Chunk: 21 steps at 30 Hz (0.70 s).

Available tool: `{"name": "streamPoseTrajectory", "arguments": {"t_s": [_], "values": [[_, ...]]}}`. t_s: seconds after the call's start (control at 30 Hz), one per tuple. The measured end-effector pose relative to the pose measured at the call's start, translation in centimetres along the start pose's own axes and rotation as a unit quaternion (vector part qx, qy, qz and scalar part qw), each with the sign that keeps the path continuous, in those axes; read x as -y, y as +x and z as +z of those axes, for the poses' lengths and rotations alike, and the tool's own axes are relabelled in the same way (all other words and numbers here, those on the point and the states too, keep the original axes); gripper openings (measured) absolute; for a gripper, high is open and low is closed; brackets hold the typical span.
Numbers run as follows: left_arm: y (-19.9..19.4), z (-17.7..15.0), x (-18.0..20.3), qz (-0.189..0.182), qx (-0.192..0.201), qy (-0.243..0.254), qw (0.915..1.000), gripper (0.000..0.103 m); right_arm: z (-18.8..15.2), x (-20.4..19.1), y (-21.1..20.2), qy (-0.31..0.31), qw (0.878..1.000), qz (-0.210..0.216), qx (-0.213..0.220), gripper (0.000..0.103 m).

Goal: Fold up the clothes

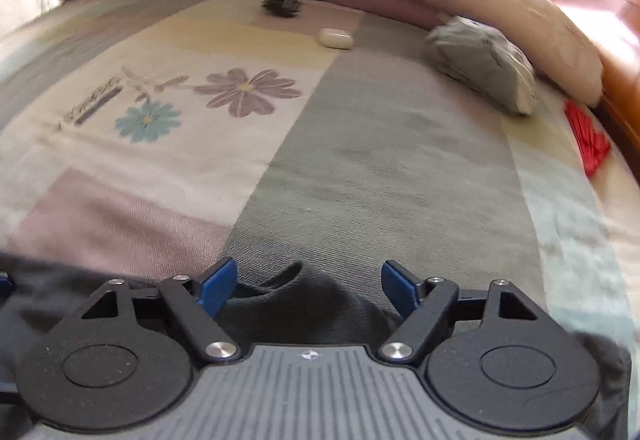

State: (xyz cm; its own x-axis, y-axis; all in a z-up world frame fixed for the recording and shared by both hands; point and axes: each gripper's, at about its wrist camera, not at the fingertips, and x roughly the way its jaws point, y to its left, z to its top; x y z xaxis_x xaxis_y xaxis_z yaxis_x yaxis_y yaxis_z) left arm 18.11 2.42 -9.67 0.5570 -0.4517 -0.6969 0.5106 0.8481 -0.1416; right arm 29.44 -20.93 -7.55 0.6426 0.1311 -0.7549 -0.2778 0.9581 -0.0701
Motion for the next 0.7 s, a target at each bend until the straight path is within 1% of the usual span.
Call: {"name": "streamPoseTrajectory", "arguments": {"t_s": [0.03, 0.13, 0.2, 0.27, 0.33, 0.37, 0.43, 0.47, 0.5, 0.53, 0.57, 0.6, 0.63, 0.7], "values": [[-0.2, 0.0, -0.2, 0.008, 0.003, -0.010, 0.9999, 0.079, -1.0, 0.3, -0.8, 0.002, 1.000, 0.001, 0.001, 0.083], [-1.5, 0.5, -0.5, -0.001, 0.022, -0.025, 0.9995, 0.079, -3.9, 1.2, -3.4, 0.009, 1.000, 0.006, 0.002, 0.086], [-0.4, 1.3, -0.1, -0.008, 0.019, -0.029, 0.9994, 0.079, -5.9, 1.8, -5.1, 0.013, 1.000, 0.009, 0.004, 0.093], [0.9, 2.2, 0.3, -0.015, 0.015, -0.033, 0.9992, 0.079, -7.9, 2.4, -6.8, 0.018, 1.000, 0.011, 0.005, 0.096], [2.1, 3.0, 0.7, -0.022, 0.012, -0.037, 0.9990, 0.080, -9.8, 3.0, -8.4, 0.023, 1.000, 0.014, 0.006, 0.096], [2.7, 3.4, 0.9, -0.026, 0.010, -0.039, 0.9988, 0.080, -11.0, 3.2, -8.5, 0.034, 0.999, 0.010, -0.002, 0.096], [4.0, 4.3, 1.3, -0.033, 0.007, -0.043, 0.9985, 0.080, -12.8, 3.5, -8.7, 0.061, 0.998, 0.013, -0.003, 0.097], [4.6, 4.7, 1.5, -0.037, 0.006, -0.045, 0.9983, 0.080, -13.7, 3.6, -8.8, 0.074, 0.997, 0.014, -0.003, 0.099], [5.2, 5.1, 1.7, -0.040, 0.004, -0.047, 0.9981, 0.080, -14.1, 3.6, -9.0, 0.078, 0.997, 0.012, 0.003, 0.102], [5.8, 5.5, 1.9, -0.044, 0.002, -0.049, 0.9978, 0.080, -14.5, 3.6, -9.3, 0.082, 0.997, 0.011, 0.009, 0.103], [6.4, 6.0, 2.1, -0.047, 0.001, -0.051, 0.9976, 0.081, -14.7, 3.5, -9.3, 0.085, 0.996, 0.010, 0.013, 0.103], [7.1, 6.4, 2.3, -0.051, -0.001, -0.053, 0.9973, 0.084, -14.9, 3.4, -9.4, 0.087, 0.996, 0.008, 0.018, 0.103], [7.7, 6.8, 2.5, -0.055, -0.003, -0.055, 0.9970, 0.086, -15.0, 3.5, -9.3, 0.089, 0.996, 0.009, 0.022, 0.103], [8.9, 7.7, 2.9, -0.062, -0.006, -0.059, 0.9963, 0.086, -15.2, 3.6, -9.3, 0.093, 0.995, 0.010, 0.029, 0.103]]}}
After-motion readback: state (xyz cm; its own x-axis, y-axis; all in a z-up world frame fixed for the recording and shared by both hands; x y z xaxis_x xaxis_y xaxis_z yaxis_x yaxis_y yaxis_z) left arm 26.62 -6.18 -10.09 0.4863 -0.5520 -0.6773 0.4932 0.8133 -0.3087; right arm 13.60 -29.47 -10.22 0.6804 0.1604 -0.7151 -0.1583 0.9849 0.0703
